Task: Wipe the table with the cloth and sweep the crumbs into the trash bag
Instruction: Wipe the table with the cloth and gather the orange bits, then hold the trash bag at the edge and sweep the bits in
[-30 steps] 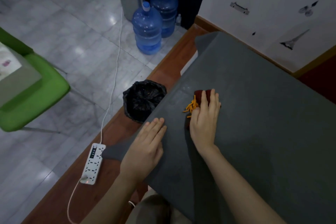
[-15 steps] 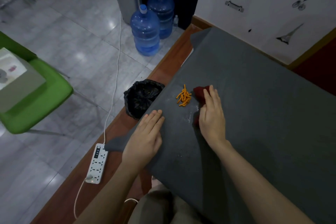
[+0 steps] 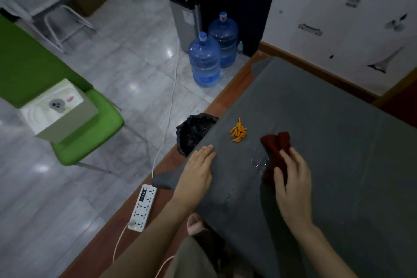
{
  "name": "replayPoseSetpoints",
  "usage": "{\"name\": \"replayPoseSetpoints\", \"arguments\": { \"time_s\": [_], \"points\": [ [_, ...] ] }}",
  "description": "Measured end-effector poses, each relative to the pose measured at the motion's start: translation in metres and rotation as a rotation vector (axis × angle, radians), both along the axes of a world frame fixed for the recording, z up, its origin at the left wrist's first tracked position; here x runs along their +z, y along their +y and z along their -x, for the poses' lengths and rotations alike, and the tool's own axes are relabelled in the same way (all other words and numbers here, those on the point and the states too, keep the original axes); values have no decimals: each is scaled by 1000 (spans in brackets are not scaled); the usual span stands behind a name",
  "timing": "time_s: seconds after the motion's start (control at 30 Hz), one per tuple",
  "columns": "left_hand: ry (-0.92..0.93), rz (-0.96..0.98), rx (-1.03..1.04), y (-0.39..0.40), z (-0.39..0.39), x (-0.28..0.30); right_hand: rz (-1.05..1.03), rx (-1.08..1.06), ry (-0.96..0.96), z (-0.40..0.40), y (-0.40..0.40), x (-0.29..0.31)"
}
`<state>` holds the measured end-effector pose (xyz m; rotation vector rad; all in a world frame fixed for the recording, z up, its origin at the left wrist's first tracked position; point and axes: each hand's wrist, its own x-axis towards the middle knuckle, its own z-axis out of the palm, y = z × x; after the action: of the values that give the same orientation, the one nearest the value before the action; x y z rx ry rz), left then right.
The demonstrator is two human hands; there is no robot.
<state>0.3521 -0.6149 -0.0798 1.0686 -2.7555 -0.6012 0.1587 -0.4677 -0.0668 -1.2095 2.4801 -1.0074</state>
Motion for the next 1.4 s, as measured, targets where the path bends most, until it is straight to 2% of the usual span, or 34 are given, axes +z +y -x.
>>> {"name": "replayPoseSetpoints", "arguments": {
  "time_s": [0.1,0.23,0.4,0.5,0.63,0.87,1.03,1.13,1.2,1.27,1.33,1.4],
  "points": [
    [95,-164,33,-7,-2,6,67,103,-68,-31,-2,9],
    [181,-331,60,-35,-14,18,64,247,-322,-79,-46,18],
    [254,-551,99,-99,-29,18,93,244,-511,-117,-130,18],
    [254,-628,66,-140,-39,9,91,139,-558,-132,-180,9],
    [218,-752,43,-185,-49,-7,80,-161,-751,-148,-229,-8],
    [13,-849,47,-247,-63,-52,-13,-497,-955,-171,-269,-59],
    [-82,-971,159,-267,-59,-136,-89,-503,-955,-180,-292,-139],
    [-126,-991,255,-271,-60,-222,-61,-615,-1051,-185,-313,-223],
    [-153,-948,327,-275,-63,-277,-35,-732,-1147,-189,-322,-276],
    [-180,-858,424,-281,-66,-328,-65,-916,-1165,-192,-326,-333],
    [-182,-804,555,-289,-65,-371,-192,-1119,-1087,-188,-321,-387],
    [-176,-847,648,-301,-60,-405,-351,-1266,-1074,-177,-312,-427]
  ]
}}
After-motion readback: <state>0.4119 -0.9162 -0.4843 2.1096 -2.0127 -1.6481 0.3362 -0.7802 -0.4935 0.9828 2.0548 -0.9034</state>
